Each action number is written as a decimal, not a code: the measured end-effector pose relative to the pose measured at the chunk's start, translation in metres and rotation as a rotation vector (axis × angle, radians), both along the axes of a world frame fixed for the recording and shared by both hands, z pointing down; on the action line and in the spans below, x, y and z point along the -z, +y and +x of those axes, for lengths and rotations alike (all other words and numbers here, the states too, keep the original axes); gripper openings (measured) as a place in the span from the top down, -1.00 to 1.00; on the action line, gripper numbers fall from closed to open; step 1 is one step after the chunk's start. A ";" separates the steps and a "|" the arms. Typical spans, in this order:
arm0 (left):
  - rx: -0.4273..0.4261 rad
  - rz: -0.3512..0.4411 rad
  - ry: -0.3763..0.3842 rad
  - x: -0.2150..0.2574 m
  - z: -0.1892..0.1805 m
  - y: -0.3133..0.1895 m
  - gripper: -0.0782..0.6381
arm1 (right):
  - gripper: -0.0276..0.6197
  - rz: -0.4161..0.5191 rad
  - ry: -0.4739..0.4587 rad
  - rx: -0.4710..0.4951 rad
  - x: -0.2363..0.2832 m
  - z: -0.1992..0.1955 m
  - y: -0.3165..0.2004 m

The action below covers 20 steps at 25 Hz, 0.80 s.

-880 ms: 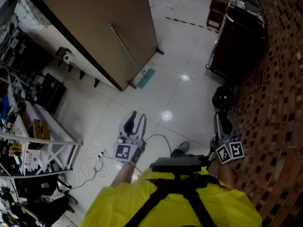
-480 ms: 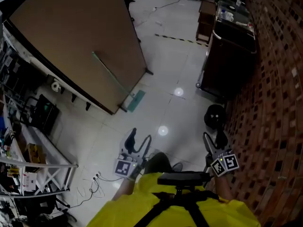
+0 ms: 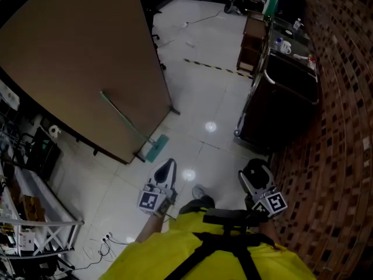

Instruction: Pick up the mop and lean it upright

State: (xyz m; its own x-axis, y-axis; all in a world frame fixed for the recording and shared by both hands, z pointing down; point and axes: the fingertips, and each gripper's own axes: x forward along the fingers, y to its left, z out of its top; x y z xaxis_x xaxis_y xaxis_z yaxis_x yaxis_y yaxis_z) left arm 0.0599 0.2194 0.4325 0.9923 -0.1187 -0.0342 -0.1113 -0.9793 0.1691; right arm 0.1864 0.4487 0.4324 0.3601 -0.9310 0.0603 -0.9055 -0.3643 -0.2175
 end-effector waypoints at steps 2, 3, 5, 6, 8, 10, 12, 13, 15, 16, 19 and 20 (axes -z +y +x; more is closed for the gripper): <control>0.057 0.031 0.016 0.017 0.027 -0.029 0.40 | -0.04 -0.018 0.063 0.055 0.019 0.034 -0.028; 0.101 0.037 0.019 0.022 0.036 -0.047 0.31 | -0.05 -0.033 0.084 0.077 0.023 0.052 -0.043; 0.199 0.029 0.033 0.026 0.047 -0.089 0.27 | -0.17 -0.051 0.082 0.101 0.020 0.090 -0.078; 0.249 0.022 0.029 0.024 0.049 -0.110 0.22 | -0.17 -0.058 0.069 0.109 0.017 0.107 -0.098; 0.364 -0.001 0.002 0.012 0.040 -0.154 0.22 | -0.24 -0.066 0.045 0.149 0.008 0.132 -0.148; 0.492 -0.004 -0.019 -0.011 0.011 -0.197 0.23 | -0.24 -0.075 0.030 0.234 -0.013 0.140 -0.211; 0.618 0.006 -0.050 -0.036 -0.024 -0.229 0.37 | -0.24 -0.111 0.014 0.337 -0.049 0.137 -0.273; 0.681 -0.003 -0.069 -0.048 -0.042 -0.239 0.38 | -0.24 -0.129 0.000 0.390 -0.065 0.131 -0.301; 0.803 -0.044 -0.097 -0.062 -0.083 -0.250 0.38 | -0.24 -0.147 -0.022 0.499 -0.085 0.111 -0.355; 0.854 -0.062 -0.099 -0.065 -0.101 -0.254 0.38 | -0.16 -0.151 -0.017 0.551 -0.089 0.099 -0.383; 0.966 -0.083 -0.146 -0.074 -0.137 -0.269 0.38 | -0.14 -0.143 0.017 0.662 -0.095 0.065 -0.477; 1.001 -0.082 -0.173 -0.077 -0.145 -0.276 0.38 | -0.14 -0.137 0.022 0.684 -0.098 0.055 -0.508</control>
State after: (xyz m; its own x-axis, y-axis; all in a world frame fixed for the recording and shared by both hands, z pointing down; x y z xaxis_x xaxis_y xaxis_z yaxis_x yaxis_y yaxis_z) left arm -0.0855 -0.0569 0.5096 0.4268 -0.8925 0.1457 -0.9022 -0.4093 0.1360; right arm 0.2417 -0.0596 0.5306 -0.3022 -0.9335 0.1928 -0.9450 0.2669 -0.1889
